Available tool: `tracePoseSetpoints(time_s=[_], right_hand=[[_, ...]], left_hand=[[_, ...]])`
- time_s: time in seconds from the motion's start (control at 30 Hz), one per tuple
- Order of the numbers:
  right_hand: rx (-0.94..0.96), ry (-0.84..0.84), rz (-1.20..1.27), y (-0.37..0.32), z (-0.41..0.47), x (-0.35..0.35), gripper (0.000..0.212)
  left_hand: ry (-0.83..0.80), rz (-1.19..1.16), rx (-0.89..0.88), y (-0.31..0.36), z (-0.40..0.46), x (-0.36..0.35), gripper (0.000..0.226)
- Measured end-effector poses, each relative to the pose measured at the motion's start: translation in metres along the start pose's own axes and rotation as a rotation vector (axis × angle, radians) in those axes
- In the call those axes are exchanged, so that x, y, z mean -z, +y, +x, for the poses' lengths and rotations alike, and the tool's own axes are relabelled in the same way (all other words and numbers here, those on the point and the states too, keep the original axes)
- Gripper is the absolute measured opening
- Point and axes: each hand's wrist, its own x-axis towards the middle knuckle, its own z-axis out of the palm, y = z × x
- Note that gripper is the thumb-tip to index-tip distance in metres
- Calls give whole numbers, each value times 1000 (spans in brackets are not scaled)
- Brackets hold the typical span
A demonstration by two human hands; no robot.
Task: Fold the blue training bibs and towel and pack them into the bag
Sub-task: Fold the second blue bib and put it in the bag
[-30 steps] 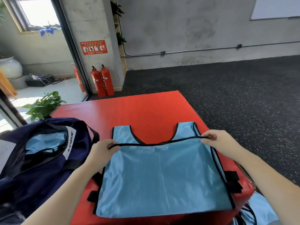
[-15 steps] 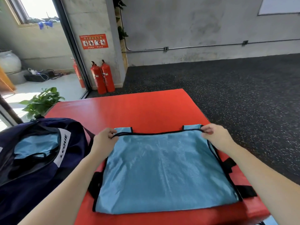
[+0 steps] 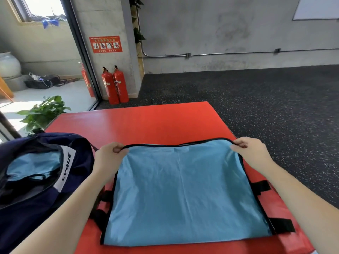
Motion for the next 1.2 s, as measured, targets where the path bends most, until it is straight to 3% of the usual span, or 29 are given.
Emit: tracePoseSetpoints(time_s=[0.13,0.23,0.3,0.43,0.57,0.7,0.8,1.0,1.2], right_hand=[[8,38,29,-9,11,-6,24],[31,25,-17,-7,5,-20,33],[108,24,-177,-9,-9,-28,35],[279,-132,-395,-27,-57,-46,36],[424,-271,-408,-40,-109,-71,43],[461,-276,-465,-35,-147,-91,71],[378,-325,-529,-17,-148,-77,99],[240,-283,-636,28,-127,-27,82],[267,-267,-589,36,-127,-22,79]], left_hand=[[54,-68,10,10,13,-12,10],[-48,-68,16,5,13,-27,30],[-93,63,-18,0,10,-35,37],[-105,312,-193,12,-23,-46,36],[-265,271,-384,38,-85,-64,40],[-460,389,-380,43,-146,-82,65],[-448,560,-414,23,-160,-78,92],[-358,661,-301,-29,-125,-27,105],[-353,615,-283,-26,-135,-9,106]])
